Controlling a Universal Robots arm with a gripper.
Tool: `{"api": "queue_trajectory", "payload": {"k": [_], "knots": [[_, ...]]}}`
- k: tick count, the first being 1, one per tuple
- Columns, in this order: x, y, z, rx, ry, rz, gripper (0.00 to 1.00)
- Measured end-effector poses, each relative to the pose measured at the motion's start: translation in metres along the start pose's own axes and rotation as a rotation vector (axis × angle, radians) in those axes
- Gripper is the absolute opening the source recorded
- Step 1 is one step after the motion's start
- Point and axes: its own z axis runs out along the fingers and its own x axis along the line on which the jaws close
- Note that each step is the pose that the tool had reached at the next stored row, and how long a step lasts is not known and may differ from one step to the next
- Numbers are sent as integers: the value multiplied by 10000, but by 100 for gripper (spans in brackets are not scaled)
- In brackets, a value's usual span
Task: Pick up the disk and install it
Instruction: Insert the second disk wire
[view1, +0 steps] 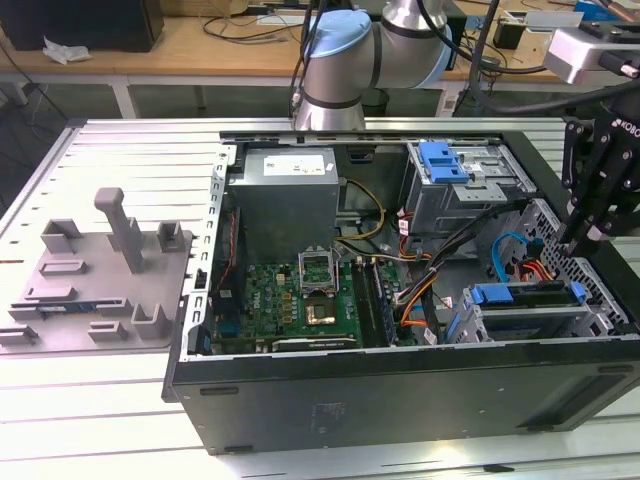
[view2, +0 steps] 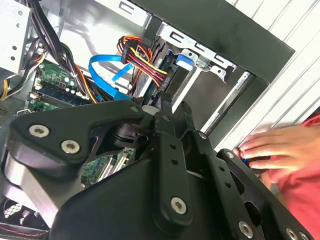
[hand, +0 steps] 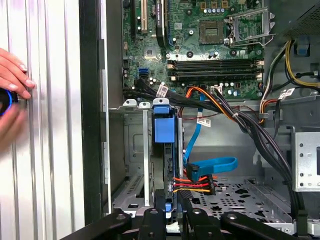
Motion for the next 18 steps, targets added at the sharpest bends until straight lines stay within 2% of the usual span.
{"api": "queue_trajectory", "payload": {"k": [7,8,10,11,12,14,15,16,18], "knots": [[0,-1,0,5,1,1,24],[-9,-1,-1,5,20,3,24],[-56,-2,-2,9,134,0,24],[-138,-1,-3,14,308,1,24],[-204,1,-4,20,594,2,24],[-285,3,-1,11,1182,-55,24],[-318,4,1,17,1290,-79,24],[-357,6,6,24,1434,-99,24],[-387,6,13,31,1525,-122,24]]}}
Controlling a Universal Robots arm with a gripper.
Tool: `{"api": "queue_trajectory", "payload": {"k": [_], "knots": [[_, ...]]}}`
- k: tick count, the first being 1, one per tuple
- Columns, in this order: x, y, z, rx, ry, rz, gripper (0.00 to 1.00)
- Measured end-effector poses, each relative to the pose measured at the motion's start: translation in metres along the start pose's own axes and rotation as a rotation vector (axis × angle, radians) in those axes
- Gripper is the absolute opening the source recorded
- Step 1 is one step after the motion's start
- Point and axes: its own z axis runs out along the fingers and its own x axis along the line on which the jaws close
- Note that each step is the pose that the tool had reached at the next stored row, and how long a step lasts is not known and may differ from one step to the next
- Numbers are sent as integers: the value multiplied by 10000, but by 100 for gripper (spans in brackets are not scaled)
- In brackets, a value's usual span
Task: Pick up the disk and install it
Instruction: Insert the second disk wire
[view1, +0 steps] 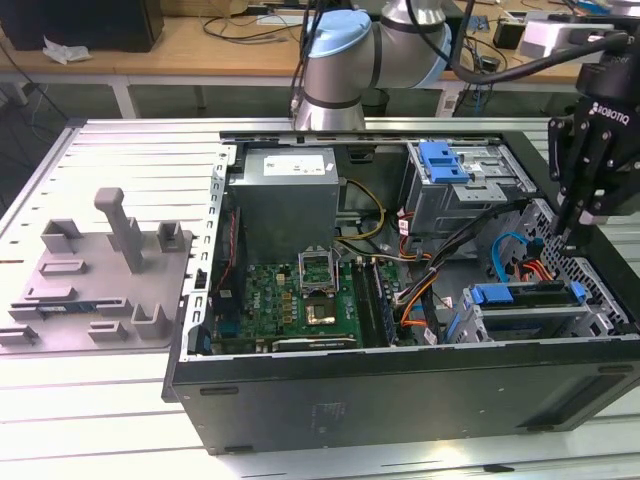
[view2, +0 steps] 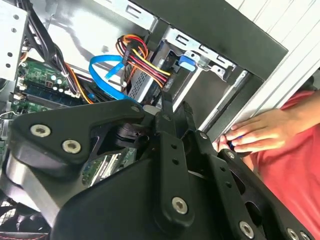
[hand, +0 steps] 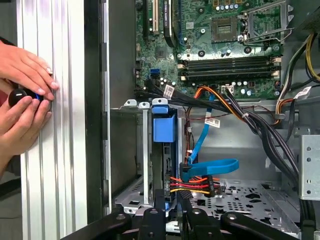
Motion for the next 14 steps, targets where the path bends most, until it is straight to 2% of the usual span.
{"api": "queue_trajectory", "payload": {"k": [2,3,5,7,8,10,14], "knots": [[-21,1,2,4,51,-13,25],[-34,1,2,6,65,-22,32],[-81,1,-4,10,90,-32,32],[-181,3,-18,10,130,-34,32],[-190,4,-5,11,179,-34,32],[-200,9,34,11,218,-33,32],[-215,50,93,9,216,-24,32]]}}
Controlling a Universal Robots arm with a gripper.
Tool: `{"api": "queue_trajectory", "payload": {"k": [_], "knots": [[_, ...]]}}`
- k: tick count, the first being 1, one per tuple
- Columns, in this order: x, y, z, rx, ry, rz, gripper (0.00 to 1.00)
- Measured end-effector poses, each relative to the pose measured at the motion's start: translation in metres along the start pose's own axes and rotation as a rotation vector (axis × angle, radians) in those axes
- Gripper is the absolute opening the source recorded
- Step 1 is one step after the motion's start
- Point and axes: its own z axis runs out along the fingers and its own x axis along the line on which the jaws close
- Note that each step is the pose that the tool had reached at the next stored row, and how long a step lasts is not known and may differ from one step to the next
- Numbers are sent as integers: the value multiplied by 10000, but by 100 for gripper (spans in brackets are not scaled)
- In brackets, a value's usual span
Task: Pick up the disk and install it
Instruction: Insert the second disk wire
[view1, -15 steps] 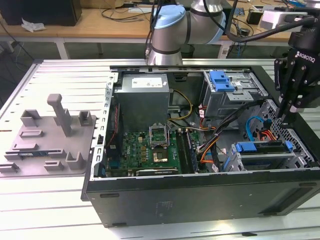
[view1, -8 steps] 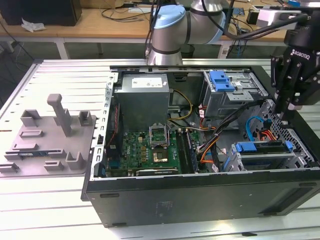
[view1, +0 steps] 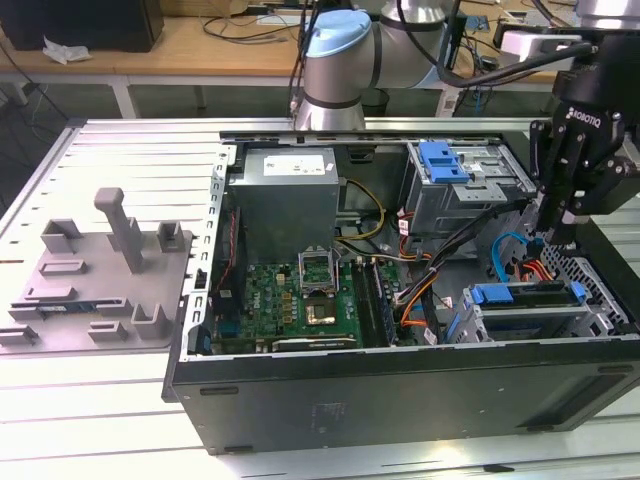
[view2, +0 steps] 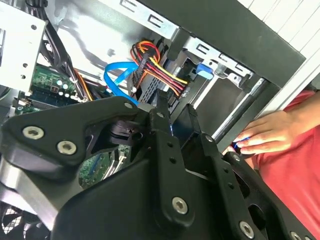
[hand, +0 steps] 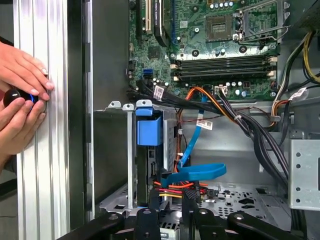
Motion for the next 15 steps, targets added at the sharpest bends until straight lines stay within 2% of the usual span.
{"api": "queue_trajectory", "payload": {"k": [4,11,12,13,14,15], "knots": [[7,32,6,-17,1,64,32],[21,33,47,-466,58,350,32],[18,33,57,-483,62,400,32],[12,33,77,-496,97,449,32],[6,32,93,-505,173,494,32],[-2,32,95,-513,181,524,32]]}}
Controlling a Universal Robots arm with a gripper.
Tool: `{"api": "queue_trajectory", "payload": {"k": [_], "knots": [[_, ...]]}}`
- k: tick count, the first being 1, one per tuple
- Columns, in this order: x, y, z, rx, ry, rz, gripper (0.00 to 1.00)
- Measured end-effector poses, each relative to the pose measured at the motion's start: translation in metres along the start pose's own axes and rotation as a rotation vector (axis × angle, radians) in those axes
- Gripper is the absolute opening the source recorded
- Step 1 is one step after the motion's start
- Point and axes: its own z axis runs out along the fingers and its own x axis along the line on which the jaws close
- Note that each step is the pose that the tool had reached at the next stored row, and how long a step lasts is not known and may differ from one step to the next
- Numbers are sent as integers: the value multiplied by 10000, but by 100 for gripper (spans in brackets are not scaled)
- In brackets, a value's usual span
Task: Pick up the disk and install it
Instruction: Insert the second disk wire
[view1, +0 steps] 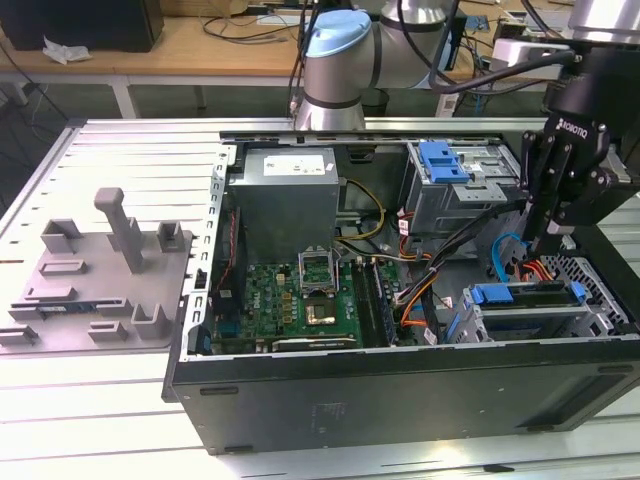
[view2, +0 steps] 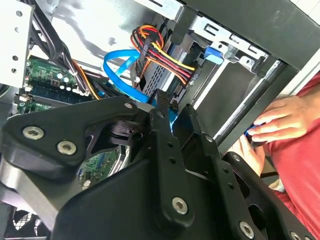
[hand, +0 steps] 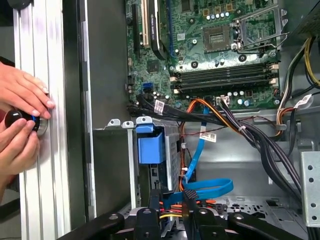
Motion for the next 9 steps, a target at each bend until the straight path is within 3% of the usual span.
{"api": "queue_trajectory", "payload": {"k": [9], "knots": [[-4,2,-5,-95,-59,302,32]]}}
